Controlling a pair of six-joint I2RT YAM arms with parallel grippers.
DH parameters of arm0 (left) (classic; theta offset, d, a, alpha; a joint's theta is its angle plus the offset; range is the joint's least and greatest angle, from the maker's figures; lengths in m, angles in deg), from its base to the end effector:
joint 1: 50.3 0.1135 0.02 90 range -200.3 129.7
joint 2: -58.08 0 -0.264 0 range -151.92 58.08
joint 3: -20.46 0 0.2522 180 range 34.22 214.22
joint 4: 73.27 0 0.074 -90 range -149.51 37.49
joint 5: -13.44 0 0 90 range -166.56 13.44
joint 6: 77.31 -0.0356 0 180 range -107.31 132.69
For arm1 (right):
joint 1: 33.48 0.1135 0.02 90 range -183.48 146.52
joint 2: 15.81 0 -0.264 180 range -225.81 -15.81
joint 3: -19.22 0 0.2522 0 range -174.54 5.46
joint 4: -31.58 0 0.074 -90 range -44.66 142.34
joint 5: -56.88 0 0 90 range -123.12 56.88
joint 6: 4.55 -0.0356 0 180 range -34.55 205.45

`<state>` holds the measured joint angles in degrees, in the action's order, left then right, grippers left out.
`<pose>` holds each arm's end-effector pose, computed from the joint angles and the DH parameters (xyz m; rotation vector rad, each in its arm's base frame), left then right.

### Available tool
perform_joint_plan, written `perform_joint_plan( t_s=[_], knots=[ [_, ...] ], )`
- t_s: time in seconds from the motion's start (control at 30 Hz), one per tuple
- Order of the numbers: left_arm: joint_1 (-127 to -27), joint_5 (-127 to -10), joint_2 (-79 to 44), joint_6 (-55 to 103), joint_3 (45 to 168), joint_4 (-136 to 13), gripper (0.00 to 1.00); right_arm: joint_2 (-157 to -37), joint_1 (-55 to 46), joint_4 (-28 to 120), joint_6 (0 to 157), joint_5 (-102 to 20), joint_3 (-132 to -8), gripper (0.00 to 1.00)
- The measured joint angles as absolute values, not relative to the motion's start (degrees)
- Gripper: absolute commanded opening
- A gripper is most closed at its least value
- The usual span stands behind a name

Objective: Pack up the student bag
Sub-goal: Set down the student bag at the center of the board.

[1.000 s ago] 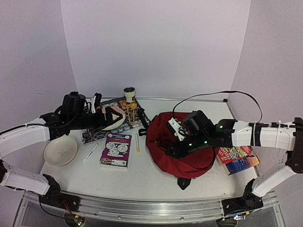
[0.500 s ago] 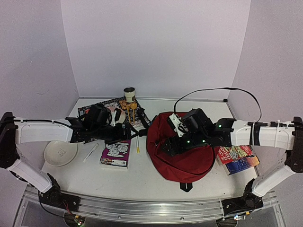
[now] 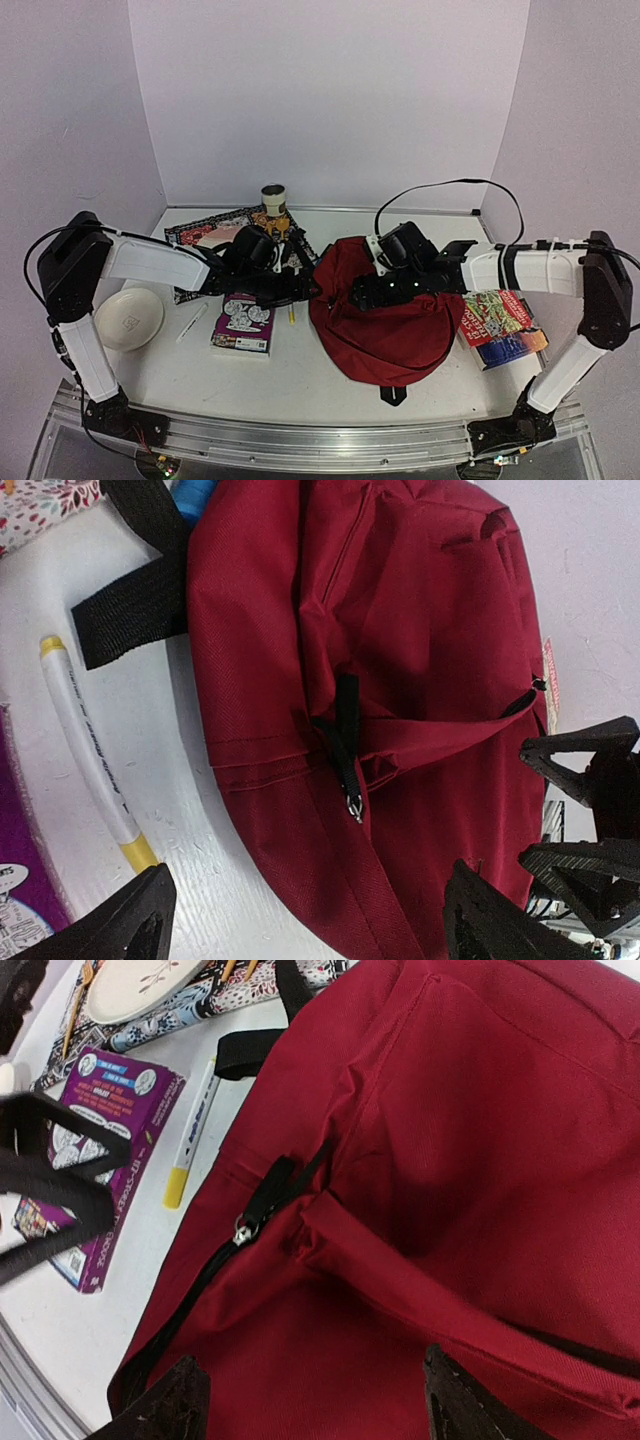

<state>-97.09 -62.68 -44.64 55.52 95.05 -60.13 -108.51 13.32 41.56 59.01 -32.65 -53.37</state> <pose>0.2554 -0.2844 0.1805 0.2250 2.5040 -1.0180 0.2494 0.2652 0.2355 -0.3818 2.1553 0.7453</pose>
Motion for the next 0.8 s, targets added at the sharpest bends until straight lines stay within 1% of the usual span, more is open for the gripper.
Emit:
perform_joint_plan(
  t_s=[0.23, 0.4, 0.53, 0.67, 0.8],
  knots=[
    [-98.6, -60.77, -50.36, 56.45, 96.85, -61.85, 0.88, -112.41, 12.26, 40.42, 58.79, -32.99, -58.58, 0.69],
    [-99.38, -60.87, -51.61, 58.44, 96.63, -64.11, 0.83, -114.92, 12.19, 39.73, 58.79, -35.01, -61.53, 0.66],
    [-99.45, -62.47, -51.61, 59.28, 96.33, -66.18, 0.77, -116.82, 12.19, 39.79, 58.76, -37.5, -63.06, 0.59],
    [-99.45, -63.53, -51.61, 60.2, 95.18, -67.73, 0.66, -120.0, 12.19, 39.72, 58.57, -40.4, -65.68, 0.54],
    [-99.45, -65.21, -51.5, 60.81, 92.41, -68.61, 0.63, -124.1, 12.19, 39.56, 58.31, -41.86, -68.55, 0.47]
  ],
)
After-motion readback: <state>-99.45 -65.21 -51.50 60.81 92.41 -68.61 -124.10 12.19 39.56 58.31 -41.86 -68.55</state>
